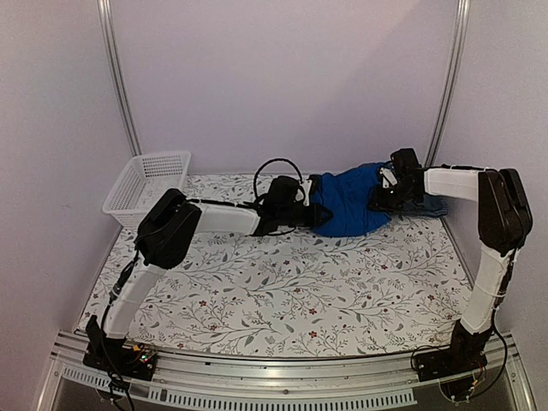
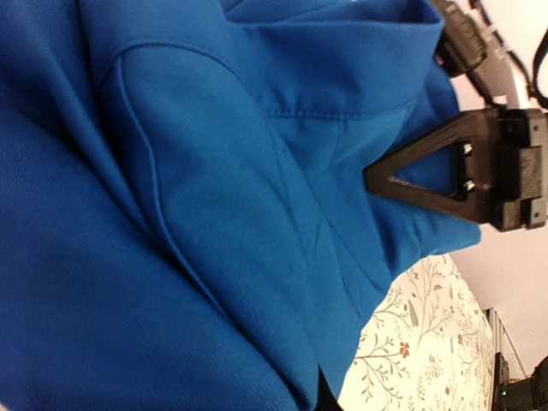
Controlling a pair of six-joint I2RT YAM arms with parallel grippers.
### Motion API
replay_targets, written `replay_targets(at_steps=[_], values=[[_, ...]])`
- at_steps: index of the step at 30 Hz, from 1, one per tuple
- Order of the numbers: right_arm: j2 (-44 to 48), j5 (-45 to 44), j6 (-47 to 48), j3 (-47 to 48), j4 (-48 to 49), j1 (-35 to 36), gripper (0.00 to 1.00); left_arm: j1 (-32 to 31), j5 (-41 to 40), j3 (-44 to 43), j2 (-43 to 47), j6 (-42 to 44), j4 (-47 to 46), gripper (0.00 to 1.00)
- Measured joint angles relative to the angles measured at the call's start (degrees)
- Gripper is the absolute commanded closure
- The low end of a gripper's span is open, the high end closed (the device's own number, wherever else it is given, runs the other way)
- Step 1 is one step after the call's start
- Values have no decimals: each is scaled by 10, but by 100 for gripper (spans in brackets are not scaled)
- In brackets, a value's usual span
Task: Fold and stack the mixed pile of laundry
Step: Place the square-folded skirt at the corner of the board.
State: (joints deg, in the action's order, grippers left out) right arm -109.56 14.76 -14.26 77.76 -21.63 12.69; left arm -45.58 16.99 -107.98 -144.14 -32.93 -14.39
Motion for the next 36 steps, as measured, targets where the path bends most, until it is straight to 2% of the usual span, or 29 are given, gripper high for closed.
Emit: replay_targets(at_steps=[4, 6, 7, 10, 13, 14, 16, 18, 25, 36], values=[[0, -13, 20, 34, -18, 2, 100, 9, 17, -7, -30, -23, -17, 100], [-5, -15, 29, 54, -28, 5, 100, 14, 24, -7, -42, -41, -32, 92], [-8, -16, 32, 61, -31, 7, 100, 17, 27, -7, -46, -51, -40, 85], [-19, -23, 40, 83, -46, 11, 100, 26, 40, 7, -50, -92, -76, 52], [-25, -33, 47, 94, -50, 10, 100, 32, 45, 42, -48, -118, -105, 26], [-27, -38, 50, 99, -53, 9, 100, 34, 48, 57, -44, -120, -124, 14], [-30, -43, 54, 106, -57, 7, 100, 36, 34, 104, -12, -131, -142, 3], [-33, -46, 58, 114, -62, 6, 100, 40, 28, 150, 20, -135, -150, 1], [-63, -58, 76, 189, -96, 13, 100, 63, 20, 273, 93, -141, -180, 0], [-118, -124, 121, 360, -172, 36, 100, 78, 52, 322, 105, -141, -240, 0]])
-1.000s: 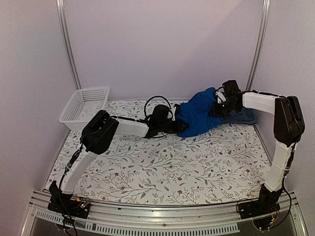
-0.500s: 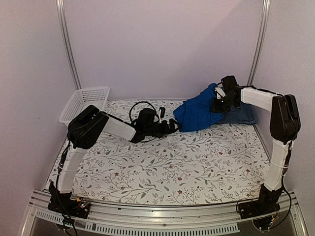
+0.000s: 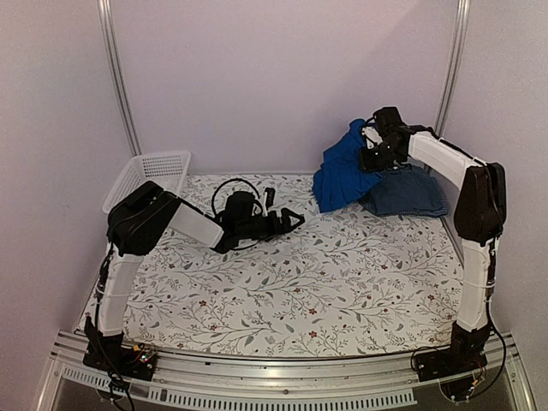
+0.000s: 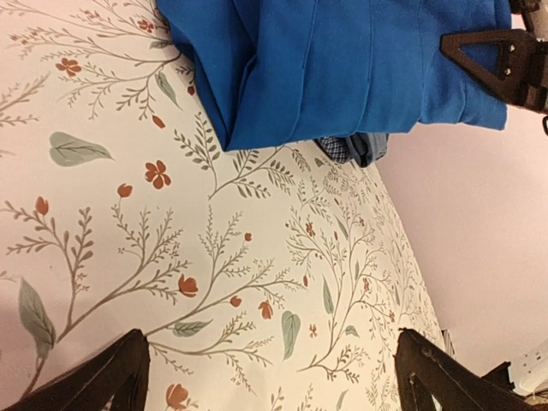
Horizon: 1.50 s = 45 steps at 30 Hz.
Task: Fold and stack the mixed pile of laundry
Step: Place the square-folded skirt at the corner of the board.
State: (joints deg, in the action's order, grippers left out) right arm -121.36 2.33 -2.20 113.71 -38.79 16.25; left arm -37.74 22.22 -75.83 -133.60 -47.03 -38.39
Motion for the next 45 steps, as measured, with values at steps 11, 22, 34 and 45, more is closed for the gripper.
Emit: replay_targets(at_steps=[11, 22, 34, 45], values=[[-1, -79, 76, 24, -36, -5, 100, 3, 38, 8, 0, 3, -17, 1], [1, -64, 97, 38, -38, -89, 100, 5, 57, 14, 0, 9, -29, 0], [-24, 11, 68, 33, -19, -232, 99, 9, 72, 15, 0, 10, -29, 0], [-98, 21, 41, 6, 10, -262, 49, 14, 80, 26, 0, 13, -46, 0]])
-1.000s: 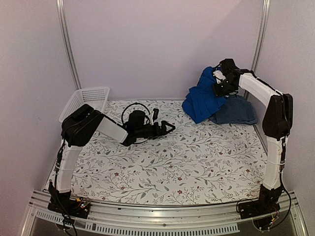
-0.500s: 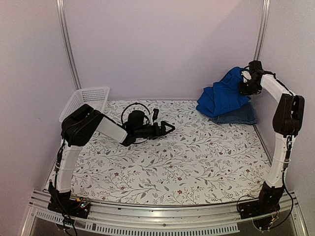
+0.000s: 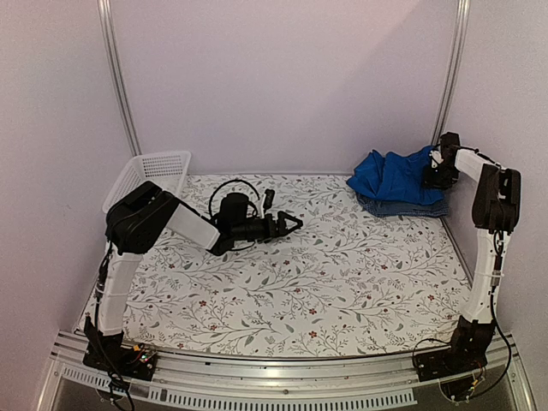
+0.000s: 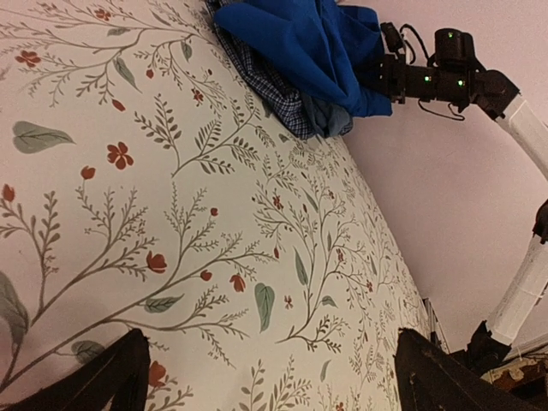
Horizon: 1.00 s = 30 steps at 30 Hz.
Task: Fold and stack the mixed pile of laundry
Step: Place the square-folded skirt at the corner of the board, then adjust the square-folded skirt at the corner of the board.
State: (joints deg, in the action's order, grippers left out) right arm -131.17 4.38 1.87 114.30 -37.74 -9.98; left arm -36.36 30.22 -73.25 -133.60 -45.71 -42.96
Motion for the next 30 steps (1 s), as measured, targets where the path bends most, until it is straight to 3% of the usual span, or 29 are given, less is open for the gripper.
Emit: replay_targets(at_steps=[9, 13, 16, 22, 26, 30], values=[[25, -78, -10, -1, 9, 1, 15, 1, -5, 7, 5, 3, 0, 0], [72, -99, -9, -1, 10, 1, 13, 2, -11, 12, 11, 8, 6, 0], [112, -99, -8, 0, 14, 1, 16, 3, -23, 18, 19, 16, 20, 0], [165, -66, -9, -8, 40, 1, 37, 6, -57, 51, 53, 41, 53, 0], [161, -23, -14, -23, 54, 1, 47, 10, -83, 62, 81, 63, 79, 0], [121, 3, -28, -23, 62, 2, 48, 15, -106, 69, 116, 82, 92, 0]])
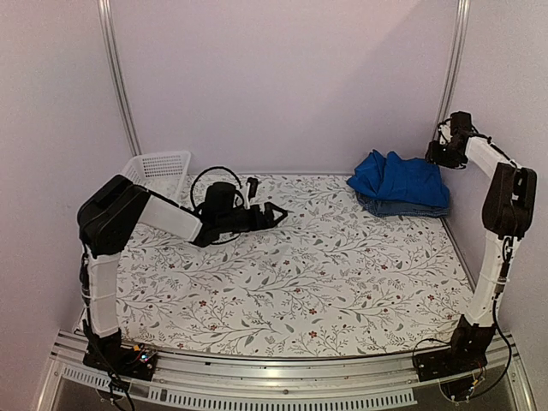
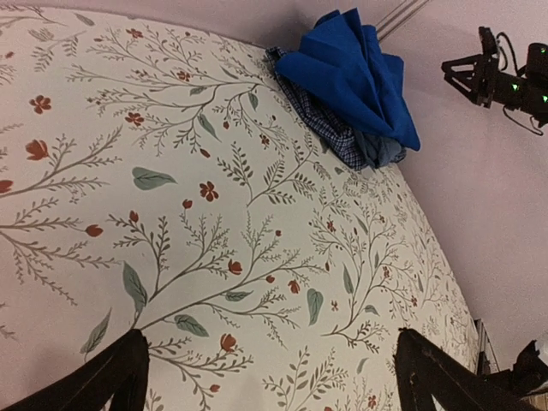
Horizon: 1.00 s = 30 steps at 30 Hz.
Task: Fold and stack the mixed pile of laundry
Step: Adjust the square-folded skirt at the corner of the board.
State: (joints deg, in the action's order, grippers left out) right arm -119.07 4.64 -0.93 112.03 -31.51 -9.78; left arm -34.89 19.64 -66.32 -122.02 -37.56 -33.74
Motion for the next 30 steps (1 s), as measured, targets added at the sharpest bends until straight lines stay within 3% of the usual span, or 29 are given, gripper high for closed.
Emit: replay_targets(at_steps=[6, 15, 22, 30], values=[[-101, 5, -14, 25, 7, 0, 48, 21, -21, 43, 67, 1, -6, 0], [-228, 30, -33, 155, 17, -1, 25, 40, -56, 55, 134, 18, 19, 0], [-269, 73, -54, 211, 29, -1, 23, 43, -82, 57, 187, 46, 59, 0], [-261, 92, -61, 201, 31, 1, 7, 95, -89, 80, 277, 56, 103, 0]])
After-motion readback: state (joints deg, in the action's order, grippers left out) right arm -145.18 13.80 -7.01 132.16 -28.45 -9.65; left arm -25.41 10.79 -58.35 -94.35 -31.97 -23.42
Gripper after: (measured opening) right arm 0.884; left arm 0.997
